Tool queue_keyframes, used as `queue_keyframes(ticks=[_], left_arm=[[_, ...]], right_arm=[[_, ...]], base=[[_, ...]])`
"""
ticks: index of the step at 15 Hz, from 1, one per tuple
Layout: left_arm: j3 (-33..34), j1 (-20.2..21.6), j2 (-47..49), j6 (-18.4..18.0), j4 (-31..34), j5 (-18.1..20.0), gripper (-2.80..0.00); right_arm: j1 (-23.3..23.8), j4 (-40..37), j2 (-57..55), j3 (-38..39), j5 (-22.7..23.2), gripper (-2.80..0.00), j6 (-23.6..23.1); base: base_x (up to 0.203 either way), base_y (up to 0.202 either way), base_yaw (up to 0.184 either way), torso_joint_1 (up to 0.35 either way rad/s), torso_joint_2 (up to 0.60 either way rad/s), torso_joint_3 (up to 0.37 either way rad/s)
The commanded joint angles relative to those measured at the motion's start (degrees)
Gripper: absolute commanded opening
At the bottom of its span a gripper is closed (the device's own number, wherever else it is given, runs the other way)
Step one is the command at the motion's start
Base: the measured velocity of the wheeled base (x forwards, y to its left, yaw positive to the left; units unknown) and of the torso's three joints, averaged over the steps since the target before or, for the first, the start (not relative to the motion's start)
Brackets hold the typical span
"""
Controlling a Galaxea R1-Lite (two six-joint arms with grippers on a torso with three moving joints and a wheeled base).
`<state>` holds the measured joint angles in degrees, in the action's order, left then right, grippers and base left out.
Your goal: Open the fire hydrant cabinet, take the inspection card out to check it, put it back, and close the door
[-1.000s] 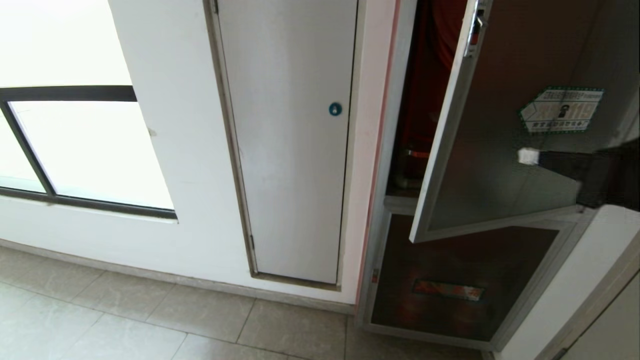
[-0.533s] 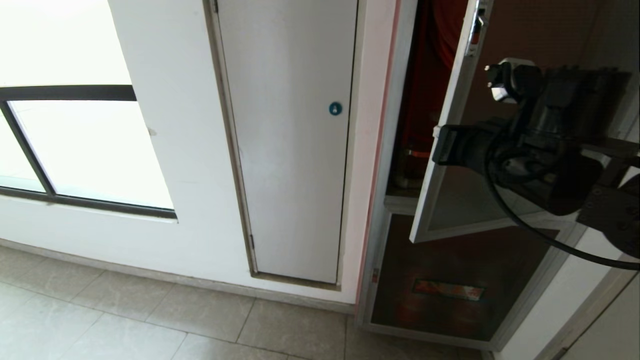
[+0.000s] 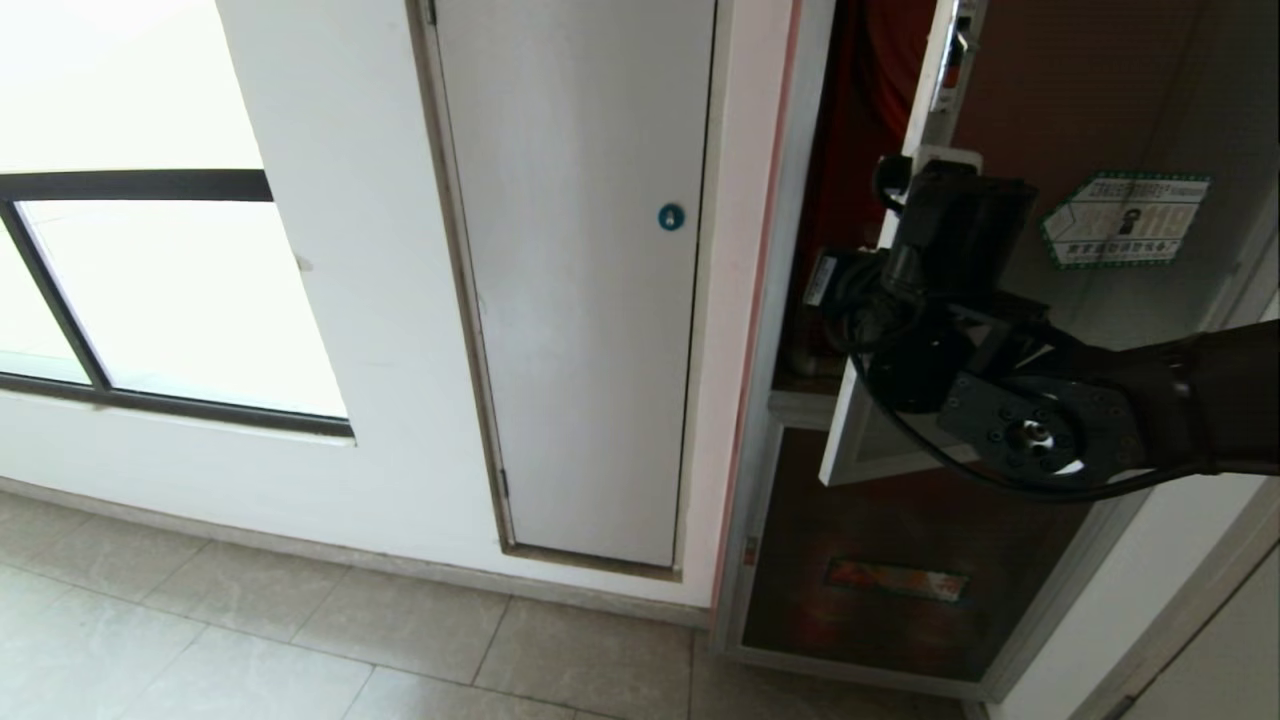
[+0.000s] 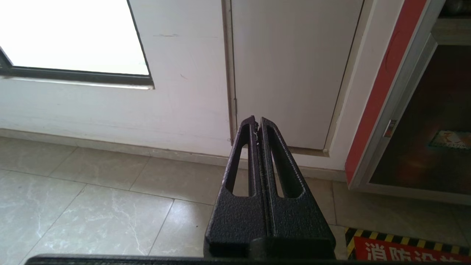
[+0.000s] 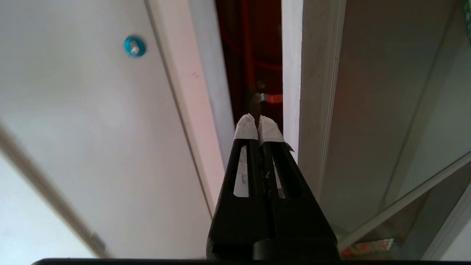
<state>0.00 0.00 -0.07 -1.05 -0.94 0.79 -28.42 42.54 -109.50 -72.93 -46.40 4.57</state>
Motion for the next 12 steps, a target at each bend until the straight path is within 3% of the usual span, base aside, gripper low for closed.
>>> queue_keyframes(ticks=[1, 7, 12], left_arm=[[0.4, 0.0, 0.1, 0.0, 0.0, 0.0, -2.8], [0.4, 0.0, 0.1, 0.0, 0.0, 0.0, -2.8], [0.4, 0.0, 0.1, 0.0, 0.0, 0.0, -2.8]], right_arm=[[0.0, 8.3, -6.1, -0.7, -2.3, -2.8, -1.4], [0.2, 37.4, -17.5, -4.1, -3.9, -2.8, -17.0], [1.9, 38.5, -19.0, -6.7, -4.1, -2.8, -17.7]], base=[[0.0, 0.0, 0.0, 0.0, 0.0, 0.0], [0.0, 0.0, 0.0, 0.0, 0.0, 0.0], [0.0, 0.0, 0.0, 0.0, 0.0, 0.0]])
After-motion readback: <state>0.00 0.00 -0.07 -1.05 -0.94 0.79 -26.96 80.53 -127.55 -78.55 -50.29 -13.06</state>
